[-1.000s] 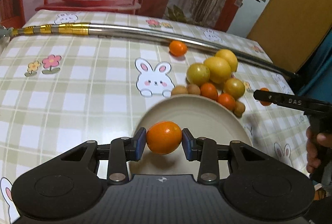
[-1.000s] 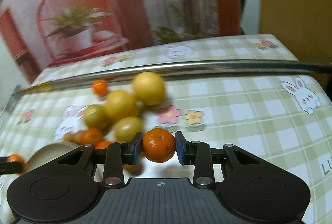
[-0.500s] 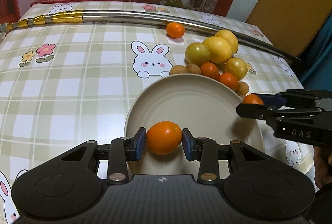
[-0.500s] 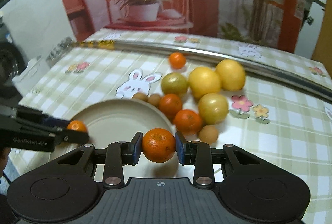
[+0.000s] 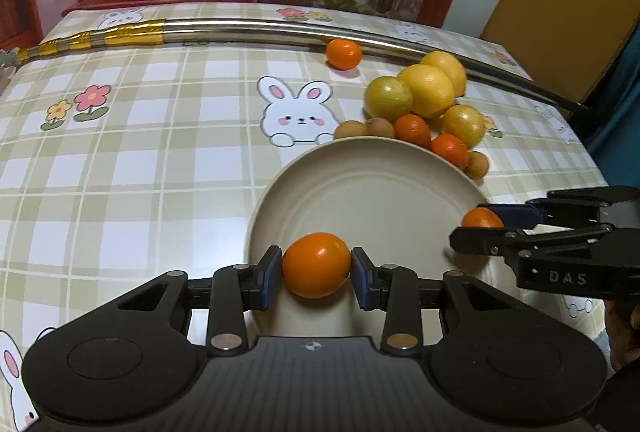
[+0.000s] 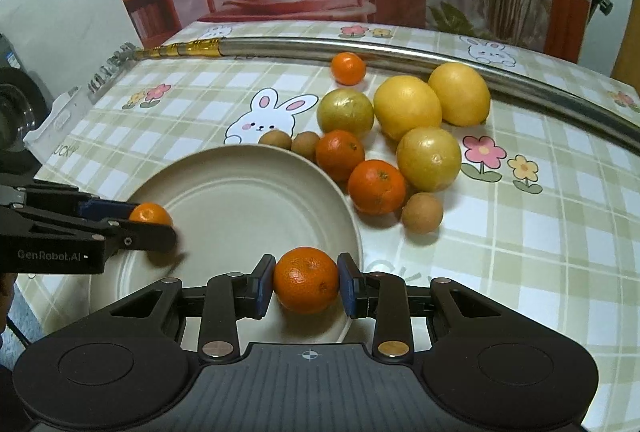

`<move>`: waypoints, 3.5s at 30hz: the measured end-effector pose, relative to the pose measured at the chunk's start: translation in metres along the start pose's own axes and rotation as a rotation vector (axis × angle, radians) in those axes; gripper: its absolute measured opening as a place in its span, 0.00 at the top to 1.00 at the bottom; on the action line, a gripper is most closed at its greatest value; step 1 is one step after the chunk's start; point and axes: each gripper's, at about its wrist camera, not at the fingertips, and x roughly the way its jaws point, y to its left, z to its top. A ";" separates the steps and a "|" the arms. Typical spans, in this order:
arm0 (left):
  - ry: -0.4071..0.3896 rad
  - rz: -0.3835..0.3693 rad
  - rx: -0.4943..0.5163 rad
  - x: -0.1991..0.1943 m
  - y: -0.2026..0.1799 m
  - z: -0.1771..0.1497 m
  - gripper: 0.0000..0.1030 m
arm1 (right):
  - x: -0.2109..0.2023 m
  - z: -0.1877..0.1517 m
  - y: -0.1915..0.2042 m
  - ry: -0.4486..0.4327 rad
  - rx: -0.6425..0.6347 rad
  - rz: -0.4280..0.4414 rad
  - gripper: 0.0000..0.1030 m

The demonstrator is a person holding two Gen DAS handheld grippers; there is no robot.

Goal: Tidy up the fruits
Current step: 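Carry both tangerines over the white plate and open both tools to release them, then move the left tool down to a small brown kiwi beside the lemons, then close the left tool on the brown kiwi and lift it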

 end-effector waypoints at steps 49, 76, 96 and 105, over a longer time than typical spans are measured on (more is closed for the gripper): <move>-0.212 0.065 -0.155 -0.055 0.049 0.081 0.52 | -0.068 0.049 -0.091 -0.319 0.223 -0.111 0.62; 0.197 -0.165 -0.334 0.083 0.020 0.114 0.74 | -0.037 0.035 -0.106 -0.203 0.308 -0.151 0.63; 0.206 -0.195 -0.376 0.090 0.025 0.107 0.74 | -0.034 0.033 -0.110 -0.192 0.321 -0.149 0.62; 0.133 -0.087 -0.436 0.074 0.063 0.110 0.74 | -0.034 0.032 -0.110 -0.187 0.325 -0.150 0.62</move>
